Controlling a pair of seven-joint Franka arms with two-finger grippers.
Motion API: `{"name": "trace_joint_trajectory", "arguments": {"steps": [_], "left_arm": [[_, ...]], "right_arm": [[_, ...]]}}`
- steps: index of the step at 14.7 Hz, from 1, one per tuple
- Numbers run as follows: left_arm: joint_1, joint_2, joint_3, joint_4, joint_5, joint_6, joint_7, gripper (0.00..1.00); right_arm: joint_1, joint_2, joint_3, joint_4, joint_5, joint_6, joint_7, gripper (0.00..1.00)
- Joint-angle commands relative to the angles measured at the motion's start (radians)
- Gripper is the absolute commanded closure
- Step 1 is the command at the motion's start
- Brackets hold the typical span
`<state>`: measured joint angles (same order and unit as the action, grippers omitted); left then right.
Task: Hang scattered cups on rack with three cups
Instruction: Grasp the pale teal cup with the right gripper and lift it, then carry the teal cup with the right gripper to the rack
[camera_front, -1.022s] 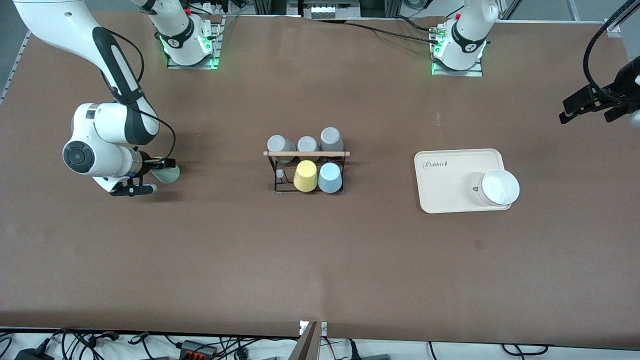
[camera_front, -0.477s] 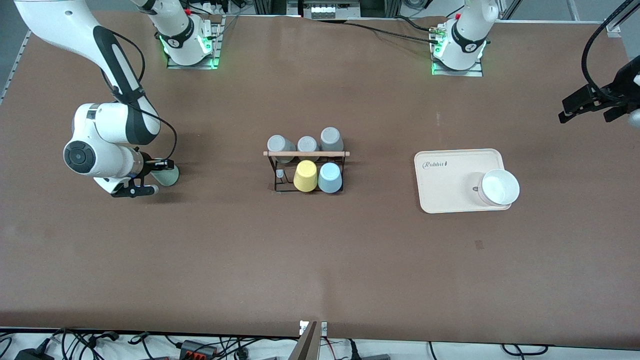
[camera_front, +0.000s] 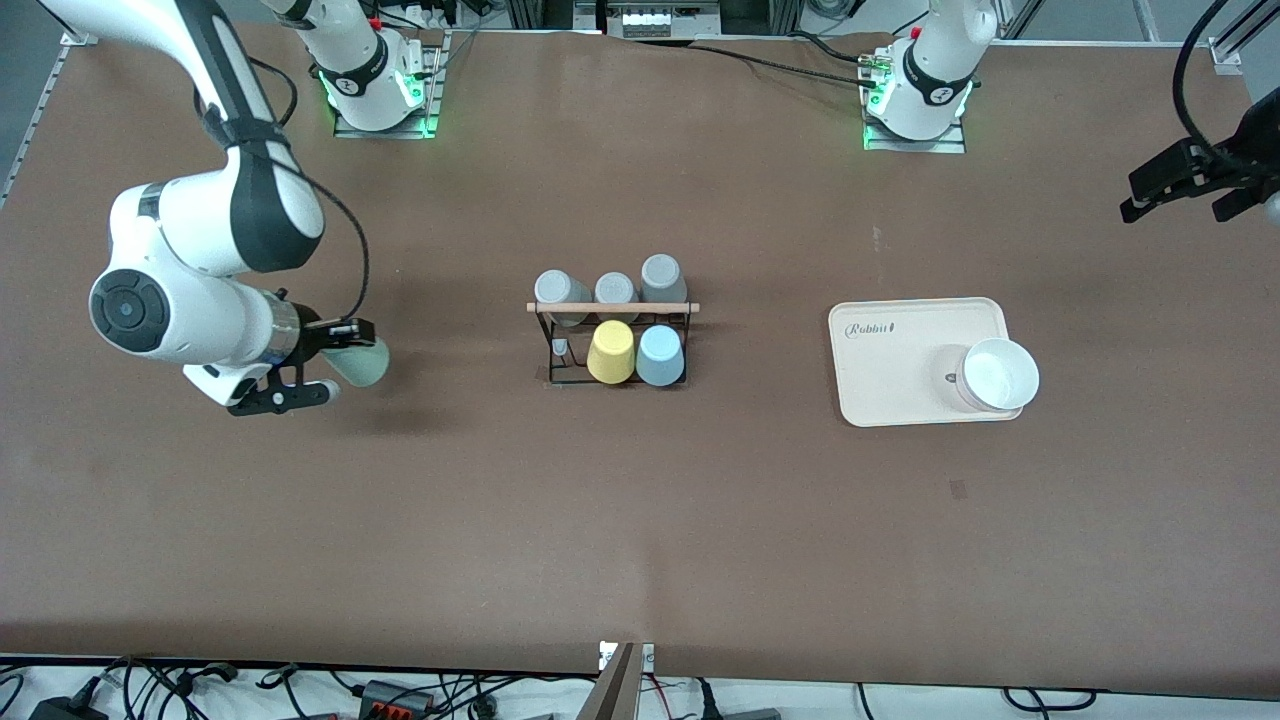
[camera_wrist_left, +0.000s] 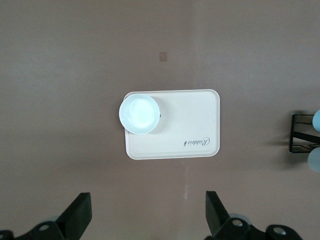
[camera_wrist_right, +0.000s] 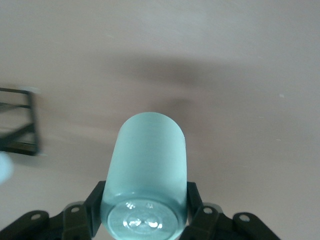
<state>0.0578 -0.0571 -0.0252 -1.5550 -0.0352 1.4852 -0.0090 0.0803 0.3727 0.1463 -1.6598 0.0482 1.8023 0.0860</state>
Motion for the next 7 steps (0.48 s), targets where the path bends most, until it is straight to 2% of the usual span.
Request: {"name": "trace_joint_trajectory", "arguments": {"steps": [1, 4, 7], "left_arm": [[-0.003, 0.008, 0.004, 0.021, -0.025, -0.014, 0.003, 0.00], [-0.003, 0.017, 0.005, 0.029, -0.023, -0.010, 0.012, 0.00], [-0.001, 0.022, 0.005, 0.029, -0.017, -0.006, 0.012, 0.00]], "right_arm": [[0.100, 0.040, -0.001, 0.119, 0.012, -0.063, 0.136, 0.81], [0.194, 0.041, 0.001, 0.191, 0.012, -0.087, 0.317, 0.81], [0.278, 0.098, -0.001, 0.276, 0.010, -0.075, 0.499, 0.81]]}}
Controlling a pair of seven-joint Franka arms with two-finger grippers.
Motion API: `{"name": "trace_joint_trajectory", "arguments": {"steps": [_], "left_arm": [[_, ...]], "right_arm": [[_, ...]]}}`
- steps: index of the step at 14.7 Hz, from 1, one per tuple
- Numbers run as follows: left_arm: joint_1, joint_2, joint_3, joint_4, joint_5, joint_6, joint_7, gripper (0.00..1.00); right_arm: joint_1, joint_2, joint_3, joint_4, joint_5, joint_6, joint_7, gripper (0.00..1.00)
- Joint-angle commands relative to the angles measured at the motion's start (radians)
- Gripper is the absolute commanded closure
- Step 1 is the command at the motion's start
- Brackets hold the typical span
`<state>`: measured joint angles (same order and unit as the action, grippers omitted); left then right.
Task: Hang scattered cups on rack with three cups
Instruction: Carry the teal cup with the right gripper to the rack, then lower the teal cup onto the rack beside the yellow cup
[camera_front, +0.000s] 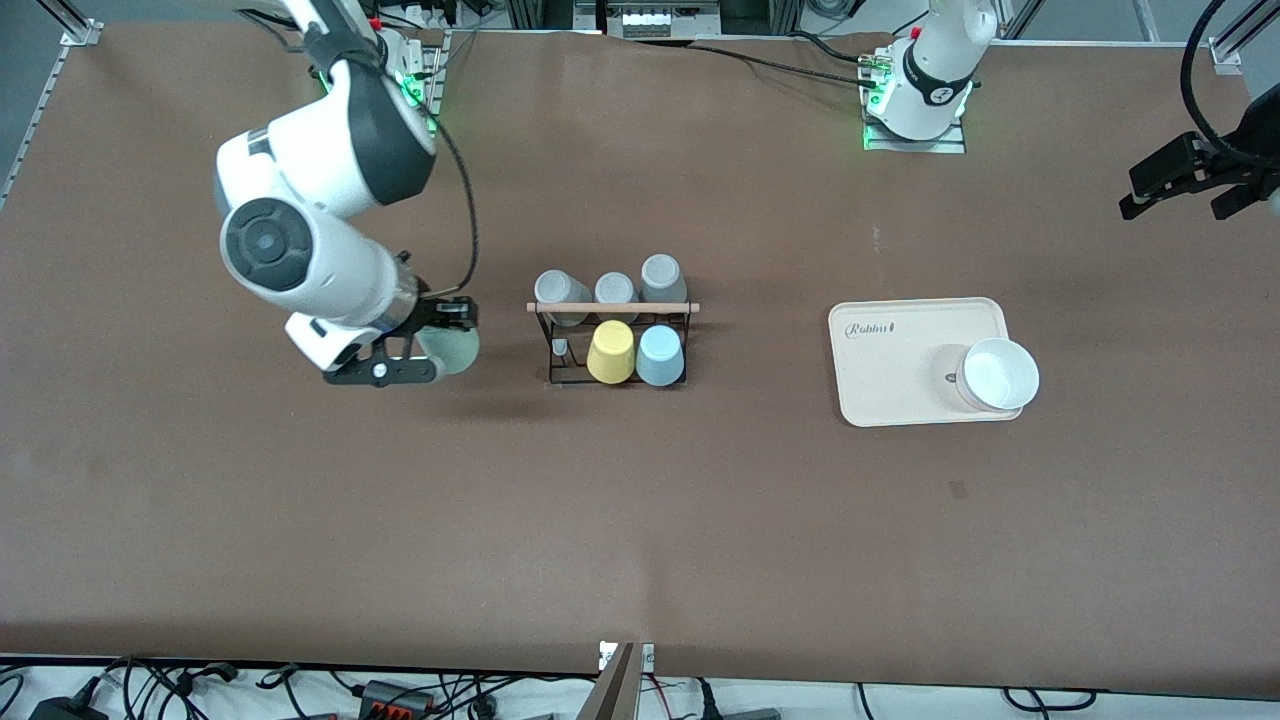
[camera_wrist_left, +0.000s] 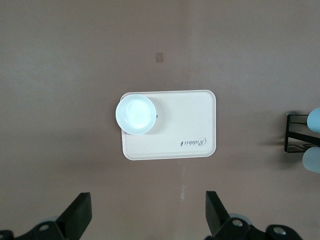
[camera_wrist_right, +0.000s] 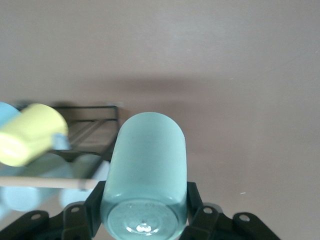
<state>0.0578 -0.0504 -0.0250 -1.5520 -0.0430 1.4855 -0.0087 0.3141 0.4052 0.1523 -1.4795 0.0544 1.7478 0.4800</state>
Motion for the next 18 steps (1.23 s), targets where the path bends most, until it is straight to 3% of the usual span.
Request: {"name": "trace_joint_trajectory", "arguments": {"steps": [1, 5, 11, 18], "left_arm": [[-0.003, 0.015, 0.005, 0.026, -0.006, -0.007, 0.012, 0.00], [-0.007, 0.015, 0.003, 0.026, -0.003, -0.007, 0.000, 0.00], [-0.003, 0.015, 0.005, 0.020, -0.003, 0.010, -0.002, 0.00], [-0.001, 0.017, 0.005, 0.016, 0.000, 0.015, -0.001, 0.00]], "right_arm": [[0.068, 0.088, -0.007, 0.128, 0.004, -0.013, 0.145, 0.81], [0.106, 0.165, -0.005, 0.220, 0.005, -0.010, 0.207, 0.81], [0.135, 0.199, -0.004, 0.225, 0.071, -0.022, 0.235, 0.82], [0.154, 0.247, -0.005, 0.223, 0.065, -0.022, 0.239, 0.82]]}}
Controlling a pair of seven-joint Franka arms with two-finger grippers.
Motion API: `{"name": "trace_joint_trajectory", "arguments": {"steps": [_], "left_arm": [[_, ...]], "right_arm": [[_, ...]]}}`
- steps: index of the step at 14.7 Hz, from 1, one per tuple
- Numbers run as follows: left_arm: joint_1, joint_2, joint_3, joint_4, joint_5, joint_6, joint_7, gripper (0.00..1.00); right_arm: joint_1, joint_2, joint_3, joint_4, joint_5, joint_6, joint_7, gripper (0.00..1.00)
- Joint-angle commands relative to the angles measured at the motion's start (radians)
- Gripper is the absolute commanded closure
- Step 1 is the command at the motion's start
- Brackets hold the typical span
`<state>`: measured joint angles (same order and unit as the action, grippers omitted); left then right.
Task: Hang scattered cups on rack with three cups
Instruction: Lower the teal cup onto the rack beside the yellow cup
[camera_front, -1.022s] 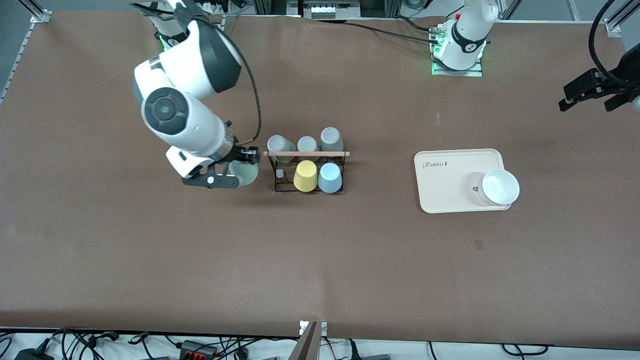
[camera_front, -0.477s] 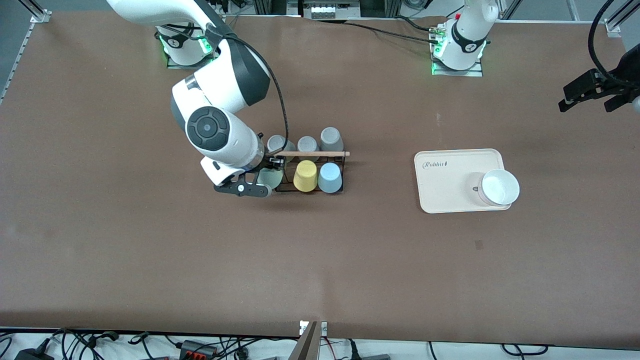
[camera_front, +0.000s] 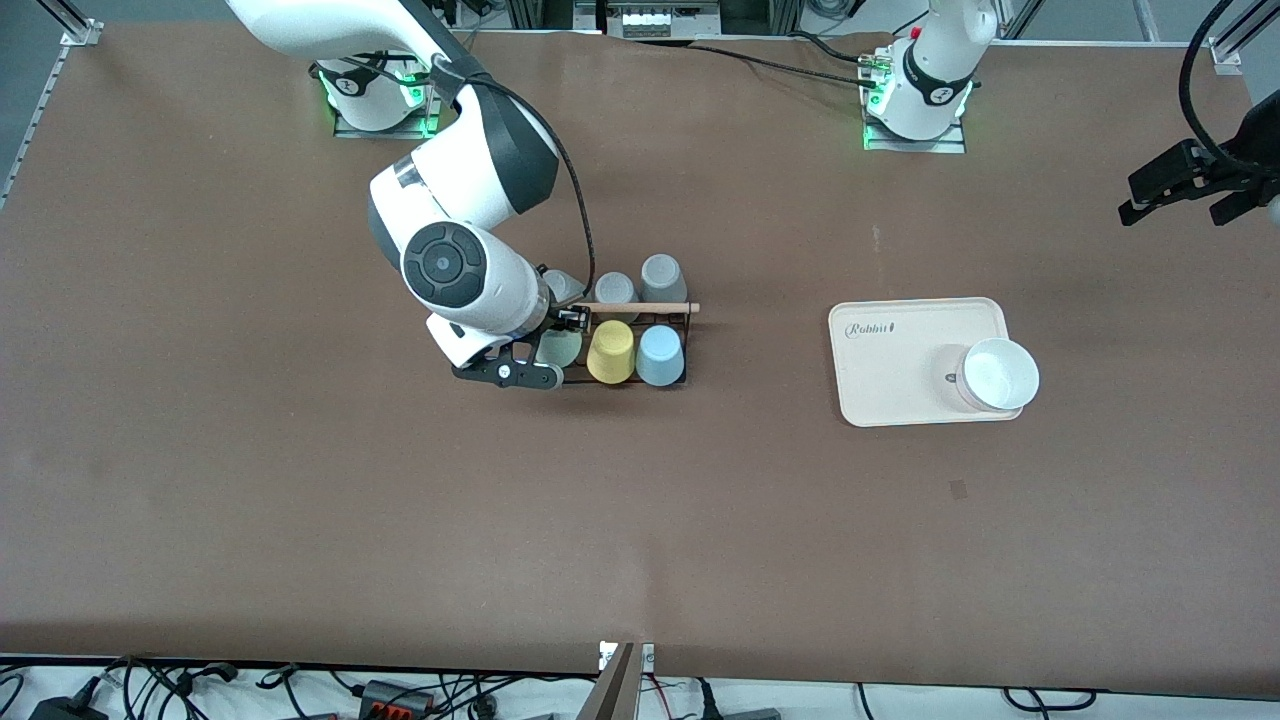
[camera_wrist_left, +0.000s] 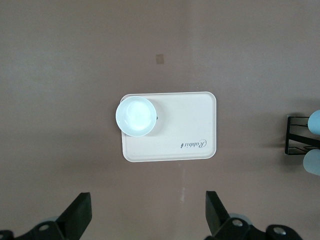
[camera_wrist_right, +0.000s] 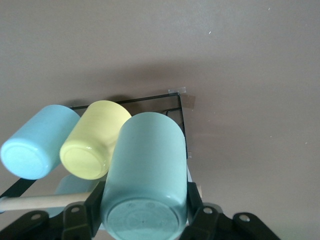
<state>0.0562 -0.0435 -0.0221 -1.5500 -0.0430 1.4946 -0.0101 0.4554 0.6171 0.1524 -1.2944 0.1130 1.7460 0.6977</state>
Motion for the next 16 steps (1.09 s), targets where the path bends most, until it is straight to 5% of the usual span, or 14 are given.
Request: {"name": "trace_joint_trajectory", "arguments": {"steps": [1, 13, 15, 16], "left_arm": [[0.001, 0.010, 0.002, 0.014, 0.000, 0.004, 0.001, 0.00], [0.001, 0.008, 0.002, 0.011, 0.000, 0.001, -0.001, 0.00], [0.001, 0.008, 0.002, 0.010, 0.000, 0.001, -0.001, 0.00], [0.001, 0.010, 0.002, 0.010, 0.000, 0.001, -0.001, 0.00]], "right_arm": [[0.020, 0.042, -0.005, 0.037, 0.008, -0.016, 0.022, 0.82], [0.019, 0.128, -0.005, 0.038, 0.010, 0.038, 0.023, 0.76], [0.013, 0.124, -0.007, 0.041, 0.010, 0.038, 0.026, 0.00], [0.006, 0.119, -0.013, 0.047, 0.011, 0.030, 0.035, 0.00]]}}
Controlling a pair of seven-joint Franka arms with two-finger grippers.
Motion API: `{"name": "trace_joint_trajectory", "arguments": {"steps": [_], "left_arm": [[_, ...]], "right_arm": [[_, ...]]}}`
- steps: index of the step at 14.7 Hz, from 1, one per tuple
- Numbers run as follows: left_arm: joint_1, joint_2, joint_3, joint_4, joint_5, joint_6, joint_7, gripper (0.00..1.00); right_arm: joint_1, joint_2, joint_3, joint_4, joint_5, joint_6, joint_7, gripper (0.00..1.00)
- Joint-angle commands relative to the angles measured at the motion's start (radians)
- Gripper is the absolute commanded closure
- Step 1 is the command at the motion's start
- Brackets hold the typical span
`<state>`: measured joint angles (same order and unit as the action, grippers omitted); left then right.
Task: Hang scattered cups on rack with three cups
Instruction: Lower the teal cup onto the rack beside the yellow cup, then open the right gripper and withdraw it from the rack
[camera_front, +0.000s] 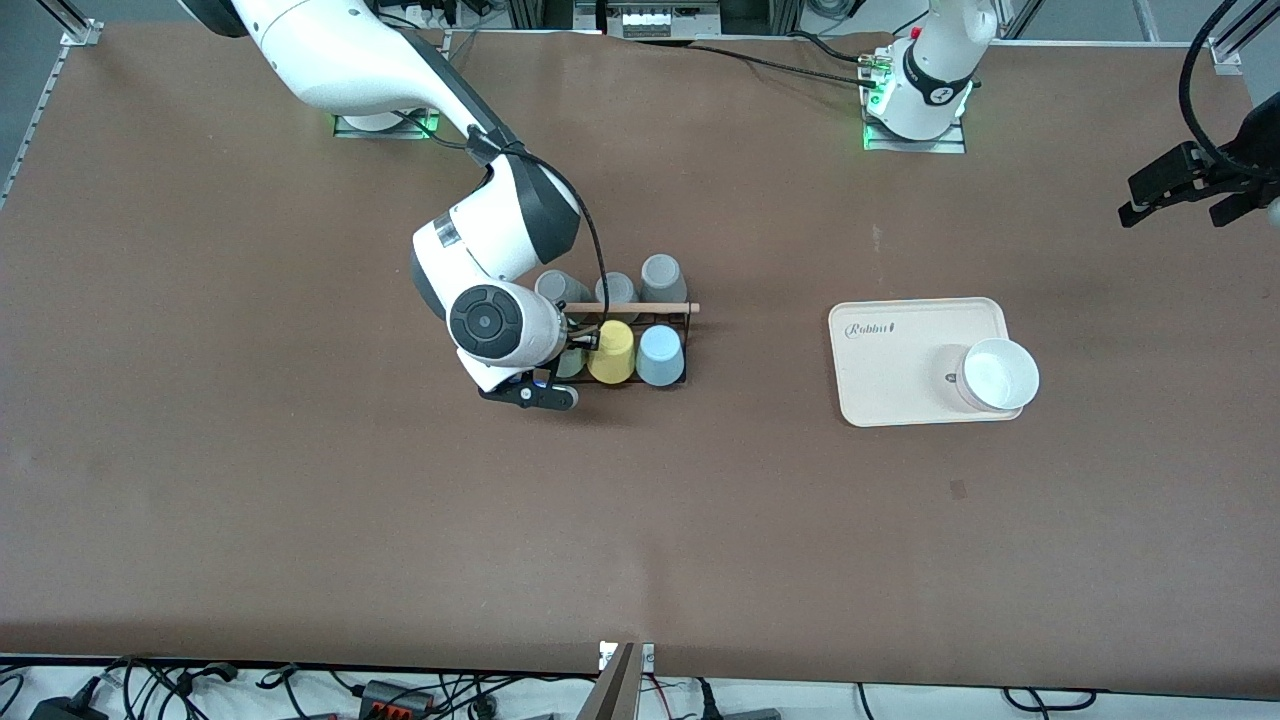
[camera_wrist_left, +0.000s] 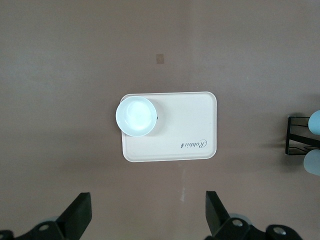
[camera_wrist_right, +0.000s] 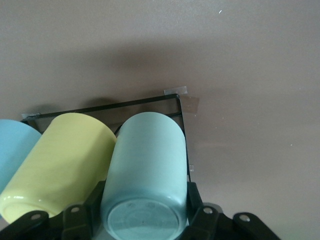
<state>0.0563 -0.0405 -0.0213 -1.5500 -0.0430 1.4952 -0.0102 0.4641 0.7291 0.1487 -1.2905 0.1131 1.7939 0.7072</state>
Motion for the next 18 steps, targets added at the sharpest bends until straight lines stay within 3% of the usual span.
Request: {"name": "trace_joint_trajectory", "arguments": {"steps": [1, 7, 9, 12, 15, 18], "left_arm": [[0.000, 0.005, 0.001, 0.010, 0.000, 0.000, 0.000, 0.00], [0.000, 0.005, 0.001, 0.010, 0.000, 0.000, 0.000, 0.00], [0.000, 0.005, 0.001, 0.010, 0.000, 0.000, 0.000, 0.00], [0.000, 0.005, 0.001, 0.010, 0.000, 0.000, 0.000, 0.00], [0.002, 0.005, 0.001, 0.008, 0.000, -0.001, 0.000, 0.00], [0.002, 0.005, 0.001, 0.008, 0.000, 0.000, 0.001, 0.00]], "right_arm": [[-0.018, 0.004, -0.009, 0.054, 0.011, -0.028, 0.032, 0.00], [-0.097, -0.053, -0.015, 0.227, 0.000, -0.249, 0.025, 0.00], [-0.143, -0.106, -0.017, 0.227, -0.009, -0.258, 0.015, 0.00], [-0.192, -0.138, -0.032, 0.227, -0.156, -0.269, -0.102, 0.00], [-0.303, -0.160, -0.032, 0.227, -0.162, -0.291, -0.317, 0.00], [-0.399, -0.198, -0.029, 0.227, -0.162, -0.289, -0.388, 0.00]]}}
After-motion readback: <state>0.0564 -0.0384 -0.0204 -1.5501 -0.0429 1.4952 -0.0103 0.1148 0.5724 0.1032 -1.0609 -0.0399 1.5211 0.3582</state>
